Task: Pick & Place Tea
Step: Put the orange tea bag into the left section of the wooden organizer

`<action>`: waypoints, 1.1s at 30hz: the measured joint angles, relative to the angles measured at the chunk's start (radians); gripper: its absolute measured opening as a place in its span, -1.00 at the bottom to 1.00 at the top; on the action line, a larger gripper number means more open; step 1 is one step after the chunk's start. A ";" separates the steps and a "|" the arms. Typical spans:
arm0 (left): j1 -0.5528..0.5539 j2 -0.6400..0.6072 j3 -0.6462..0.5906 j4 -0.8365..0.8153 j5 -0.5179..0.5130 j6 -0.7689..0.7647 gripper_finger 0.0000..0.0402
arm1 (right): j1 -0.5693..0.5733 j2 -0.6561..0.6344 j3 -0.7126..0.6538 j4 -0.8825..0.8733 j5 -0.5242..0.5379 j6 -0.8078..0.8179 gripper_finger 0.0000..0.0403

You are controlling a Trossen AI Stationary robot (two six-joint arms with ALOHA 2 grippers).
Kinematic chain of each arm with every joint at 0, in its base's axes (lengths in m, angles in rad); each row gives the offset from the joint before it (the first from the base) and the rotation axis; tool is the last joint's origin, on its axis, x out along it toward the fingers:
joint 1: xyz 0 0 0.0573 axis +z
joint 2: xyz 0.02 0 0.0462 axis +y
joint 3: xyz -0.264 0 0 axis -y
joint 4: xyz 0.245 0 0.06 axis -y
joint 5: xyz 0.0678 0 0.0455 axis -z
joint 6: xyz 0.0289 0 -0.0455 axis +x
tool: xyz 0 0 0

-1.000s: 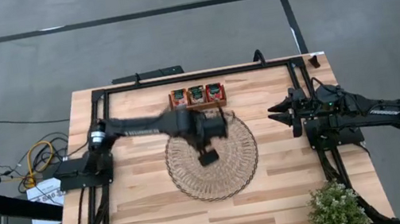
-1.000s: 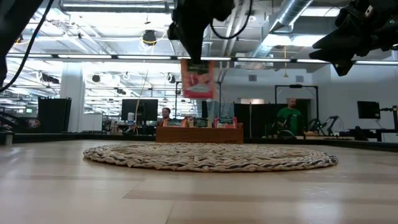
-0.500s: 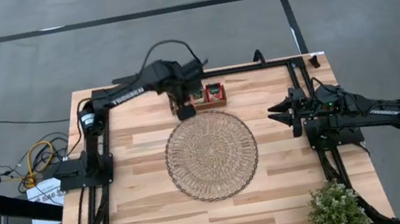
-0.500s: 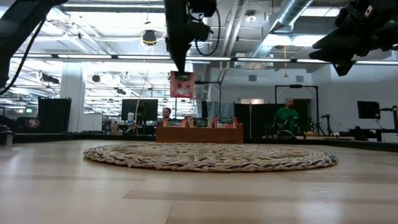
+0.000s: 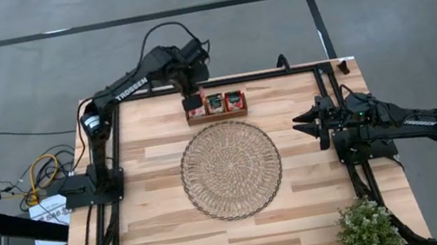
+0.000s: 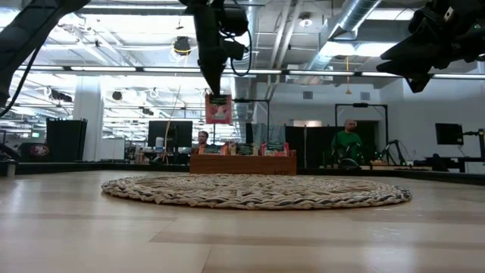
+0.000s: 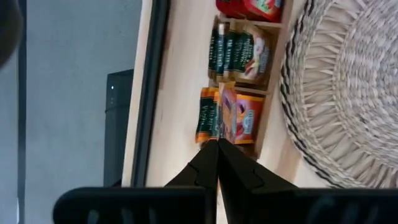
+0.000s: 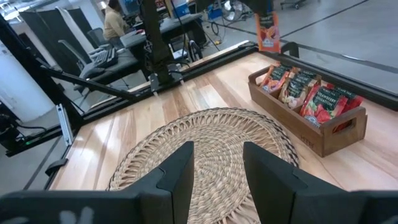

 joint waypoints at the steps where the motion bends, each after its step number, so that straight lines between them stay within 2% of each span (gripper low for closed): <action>1: 0.007 0.000 0.000 0.002 0.007 0.006 -1.00 | 0.000 0.000 0.000 0.000 0.000 0.000 -0.36; 7: 0.023 0.013 -0.005 0.008 0.059 0.050 -1.00 | 0.000 0.000 0.000 0.000 0.000 0.000 -0.36; 15: 0.026 0.016 -0.169 0.082 0.027 0.087 -1.00 | 0.000 0.000 0.000 -0.001 0.000 0.000 -0.36; 23: 0.045 0.017 -0.273 0.199 0.024 0.126 -1.00 | 0.000 0.000 0.000 -0.001 0.001 0.012 -0.36; 33: 0.056 0.018 -0.295 0.245 0.061 0.153 -1.00 | 0.000 0.000 0.000 -0.004 0.000 0.026 -0.36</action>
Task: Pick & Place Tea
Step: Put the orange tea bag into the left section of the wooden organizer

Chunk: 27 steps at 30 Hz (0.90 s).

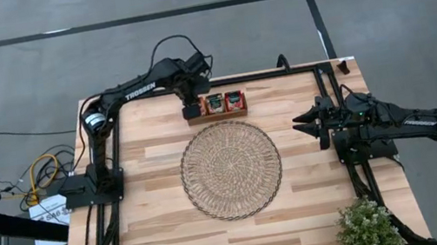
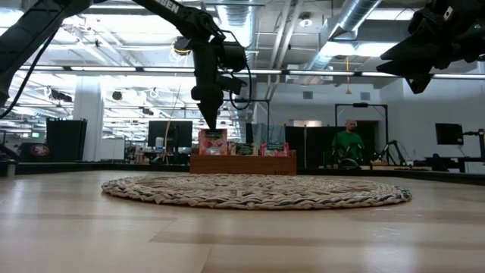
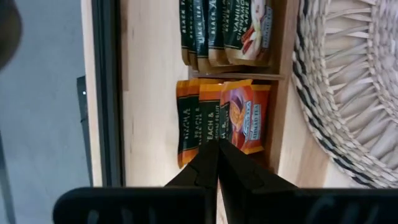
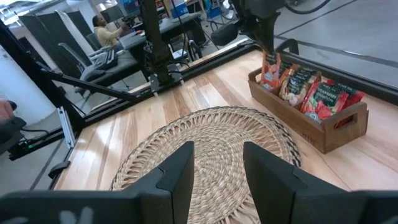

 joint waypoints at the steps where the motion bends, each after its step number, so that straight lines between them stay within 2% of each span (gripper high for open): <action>1: 0.001 0.000 0.000 -0.001 0.010 0.000 -1.00 | 0.000 0.000 0.000 0.000 0.000 0.000 -0.36; 10: 0.003 0.000 -0.002 -0.032 0.021 -0.002 -1.00 | 0.000 0.000 0.000 0.000 0.000 0.000 -0.36; 19: 0.003 0.000 -0.073 -0.032 0.024 -0.021 -1.00 | 0.000 0.000 0.000 0.000 -0.001 0.000 -0.36; 27: 0.003 0.000 -0.056 0.013 0.024 -0.027 -1.00 | 0.000 0.000 0.000 0.001 -0.001 0.011 -0.36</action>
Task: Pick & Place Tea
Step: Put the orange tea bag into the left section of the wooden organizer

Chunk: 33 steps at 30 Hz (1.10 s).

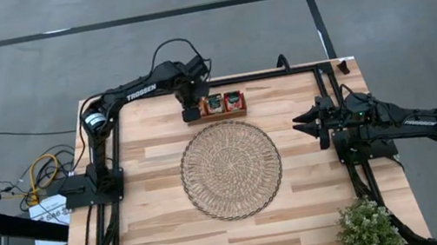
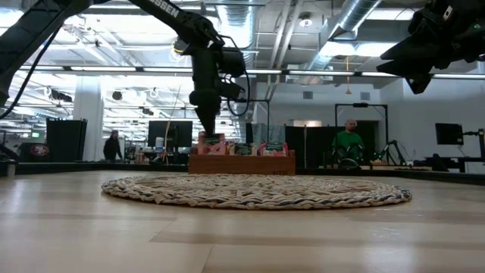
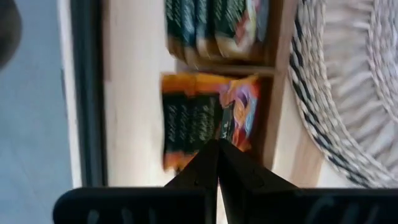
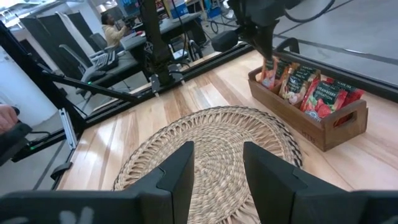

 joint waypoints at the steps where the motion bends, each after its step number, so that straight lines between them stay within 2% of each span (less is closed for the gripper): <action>1: 0.000 0.000 0.003 0.009 0.000 -0.002 -1.00 | 0.000 0.000 0.000 0.000 -0.001 0.000 -0.36; 33: -0.001 0.000 0.010 0.022 -0.015 0.050 -0.99 | 0.000 0.000 0.000 0.000 -0.001 0.000 -0.36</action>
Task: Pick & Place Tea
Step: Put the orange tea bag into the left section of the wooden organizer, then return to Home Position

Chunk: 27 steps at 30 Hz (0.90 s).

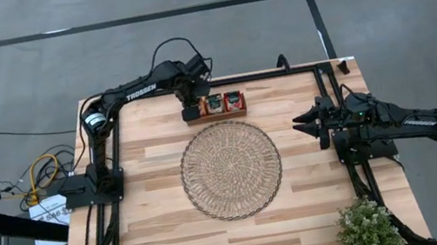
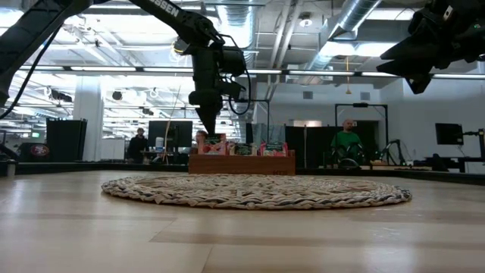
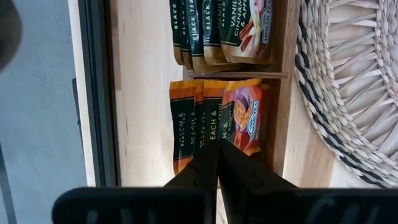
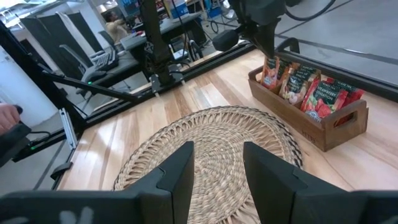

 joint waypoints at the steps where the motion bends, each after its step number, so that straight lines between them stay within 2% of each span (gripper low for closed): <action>1: 0.000 0.000 0.000 0.000 0.000 0.004 -0.98 | 0.000 0.000 0.000 0.000 0.000 0.000 -0.36; 5: 0.000 0.000 0.000 0.000 -0.003 0.014 -0.82 | 0.000 0.000 0.000 0.000 0.000 0.015 -0.36; 10: 0.000 0.000 0.000 0.000 -0.025 0.009 -0.49 | 0.000 0.000 0.000 0.000 0.000 0.016 -0.36; 16: -0.017 -0.029 0.000 -0.008 -0.215 -0.074 -0.26 | 0.000 0.000 0.000 0.000 0.000 0.016 -0.36; 18: -0.028 -0.077 0.000 -0.016 -0.222 -0.146 -0.24 | 0.000 0.000 0.000 0.003 0.000 0.016 -0.36; 20: -0.040 -0.139 0.000 -0.033 -0.136 -0.234 -0.23 | 0.000 0.000 0.000 0.005 0.001 0.016 -0.36; 24: -0.048 -0.286 0.000 -0.070 0.125 -0.375 -0.23 | 0.000 0.000 0.000 0.005 0.002 0.014 -0.36; 27: -0.047 -0.403 -0.002 -0.107 0.245 -0.418 -0.23 | 0.000 0.000 0.000 0.008 0.002 0.015 -0.36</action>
